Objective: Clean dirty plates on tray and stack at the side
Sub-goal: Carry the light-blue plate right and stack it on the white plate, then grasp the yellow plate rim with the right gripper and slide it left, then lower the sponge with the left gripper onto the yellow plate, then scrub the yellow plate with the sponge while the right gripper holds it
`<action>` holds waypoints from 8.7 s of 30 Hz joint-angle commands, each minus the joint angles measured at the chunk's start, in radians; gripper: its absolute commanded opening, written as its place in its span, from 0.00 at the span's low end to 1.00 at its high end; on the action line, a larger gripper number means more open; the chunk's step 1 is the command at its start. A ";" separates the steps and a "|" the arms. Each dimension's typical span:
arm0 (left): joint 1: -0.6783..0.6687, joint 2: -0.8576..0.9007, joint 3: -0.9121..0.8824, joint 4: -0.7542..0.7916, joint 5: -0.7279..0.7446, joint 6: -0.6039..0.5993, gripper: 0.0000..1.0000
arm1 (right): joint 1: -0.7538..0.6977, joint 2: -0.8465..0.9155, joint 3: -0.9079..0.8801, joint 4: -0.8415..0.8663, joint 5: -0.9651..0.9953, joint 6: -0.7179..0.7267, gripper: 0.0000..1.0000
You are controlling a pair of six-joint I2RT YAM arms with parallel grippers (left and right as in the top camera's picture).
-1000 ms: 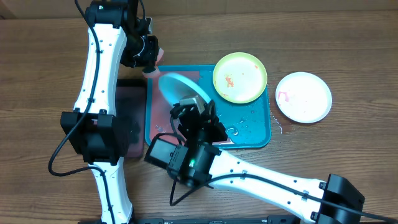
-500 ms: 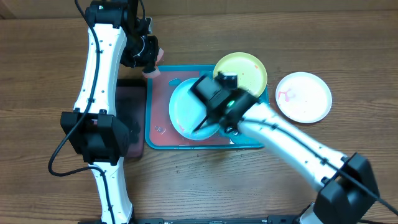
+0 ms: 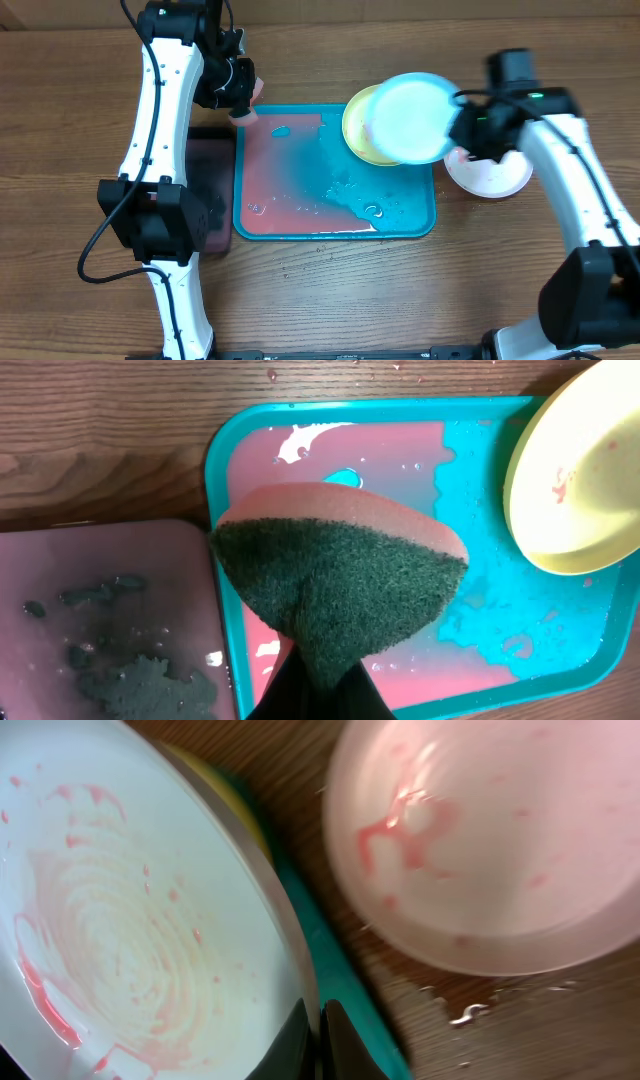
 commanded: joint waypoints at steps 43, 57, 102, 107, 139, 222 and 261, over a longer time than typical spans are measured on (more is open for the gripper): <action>-0.035 -0.005 -0.002 0.011 -0.006 -0.014 0.04 | 0.005 0.097 -0.040 0.117 -0.080 -0.050 0.57; -0.037 -0.005 -0.002 0.009 -0.006 -0.014 0.04 | 0.172 0.252 -0.048 0.210 0.017 0.084 0.38; -0.071 -0.005 -0.002 0.027 -0.006 -0.014 0.04 | 0.348 0.307 -0.021 0.335 0.008 -0.174 0.57; -0.089 -0.004 -0.002 0.045 -0.007 -0.015 0.04 | 0.347 0.337 -0.021 0.350 -0.022 -0.119 0.42; -0.291 0.295 -0.006 0.092 -0.373 -0.356 0.04 | 0.424 0.374 -0.021 0.301 -0.098 0.184 0.04; -0.275 0.435 0.011 0.166 -0.605 -0.419 0.04 | 0.404 0.374 -0.093 0.406 -0.330 0.071 0.04; -0.277 0.435 0.010 -0.165 0.199 0.601 0.04 | 0.306 0.374 -0.093 0.413 -0.381 0.078 0.04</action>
